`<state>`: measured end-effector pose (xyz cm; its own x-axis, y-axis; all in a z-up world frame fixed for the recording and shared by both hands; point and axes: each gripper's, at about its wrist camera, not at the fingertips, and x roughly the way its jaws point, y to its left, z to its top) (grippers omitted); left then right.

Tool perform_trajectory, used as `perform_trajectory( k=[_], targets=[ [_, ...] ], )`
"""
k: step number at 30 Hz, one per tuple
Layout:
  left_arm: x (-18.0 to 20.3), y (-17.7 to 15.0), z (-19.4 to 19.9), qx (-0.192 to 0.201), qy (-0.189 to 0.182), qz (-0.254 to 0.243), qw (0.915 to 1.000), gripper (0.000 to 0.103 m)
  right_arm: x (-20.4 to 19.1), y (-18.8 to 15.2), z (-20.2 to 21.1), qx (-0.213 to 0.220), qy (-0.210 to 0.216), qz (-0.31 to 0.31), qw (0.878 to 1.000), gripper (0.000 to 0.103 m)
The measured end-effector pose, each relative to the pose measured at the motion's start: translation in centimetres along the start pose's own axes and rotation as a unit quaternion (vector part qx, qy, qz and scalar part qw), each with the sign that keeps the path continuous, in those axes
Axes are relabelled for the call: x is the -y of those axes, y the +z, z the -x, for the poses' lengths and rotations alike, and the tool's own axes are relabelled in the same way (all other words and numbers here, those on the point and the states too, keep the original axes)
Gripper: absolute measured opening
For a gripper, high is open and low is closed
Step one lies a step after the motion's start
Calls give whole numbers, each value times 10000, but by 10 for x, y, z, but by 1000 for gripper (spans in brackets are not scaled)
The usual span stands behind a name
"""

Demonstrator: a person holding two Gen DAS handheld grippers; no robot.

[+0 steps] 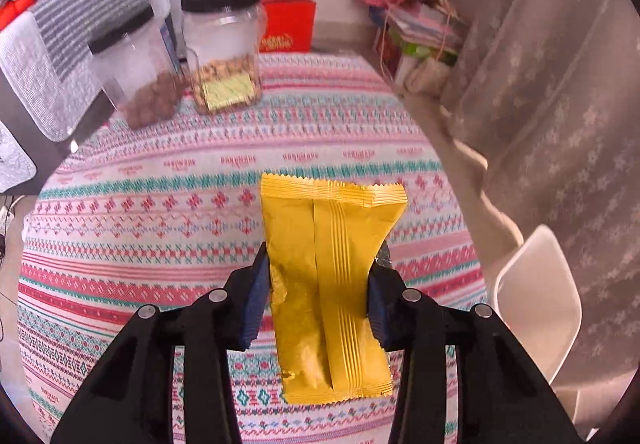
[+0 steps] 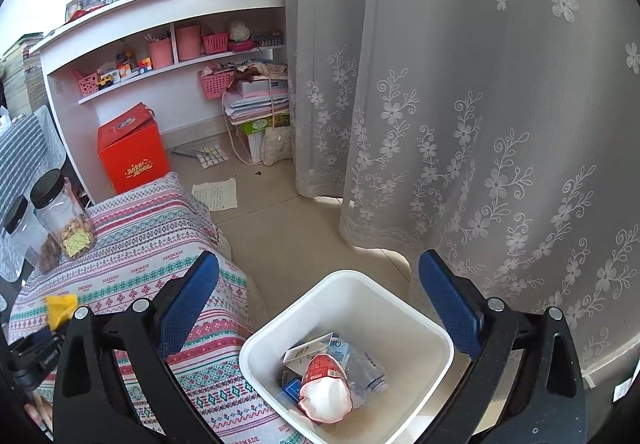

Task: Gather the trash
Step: 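Lift the yellow wrapper with the left gripper and drop it into the white bin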

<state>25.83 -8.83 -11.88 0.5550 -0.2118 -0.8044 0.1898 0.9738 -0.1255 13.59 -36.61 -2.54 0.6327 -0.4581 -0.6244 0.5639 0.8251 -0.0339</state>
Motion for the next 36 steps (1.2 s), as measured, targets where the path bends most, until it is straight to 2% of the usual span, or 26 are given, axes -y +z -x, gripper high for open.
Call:
perform_trajectory(
  k=[2,4,8,11,16,19,24,28,31,33,36],
  targets=[
    [4,20,11,415,-111,115,9990,42,5,0,0,2,-19,-43,10000,96],
    [12,25,27,793,-238,163,9964,42,9,2,0,14,-31,-102,9999,96],
    [40,30,63,1673,-446,91,9848,42,19,6,5,92,-29,-255,9996,96],
    [59,32,84,1944,-717,53,9783,42,32,11,11,209,-46,-417,9989,96],
    [94,28,105,2251,-965,-169,9694,42,57,16,18,356,-156,-792,9961,96],
    [113,28,108,2187,-1263,-107,9675,43,73,18,20,402,-218,-1070,9932,96],
    [160,20,105,2029,-1548,-323,9663,43,100,21,27,579,-376,-1463,9868,96],
    [203,12,92,1750,-1781,-569,9667,43,120,22,31,681,-537,-1672,9821,96],
    [231,6,75,1434,-1911,-754,9681,47,137,20,35,752,-695,-1882,9768,96],
    [246,1,62,1202,-1886,-854,9709,65,146,20,36,746,-698,-2008,9743,96],
    [256,-2,52,1065,-1829,-909,9731,70,155,20,34,692,-706,-2107,9725,96]
  ],
)
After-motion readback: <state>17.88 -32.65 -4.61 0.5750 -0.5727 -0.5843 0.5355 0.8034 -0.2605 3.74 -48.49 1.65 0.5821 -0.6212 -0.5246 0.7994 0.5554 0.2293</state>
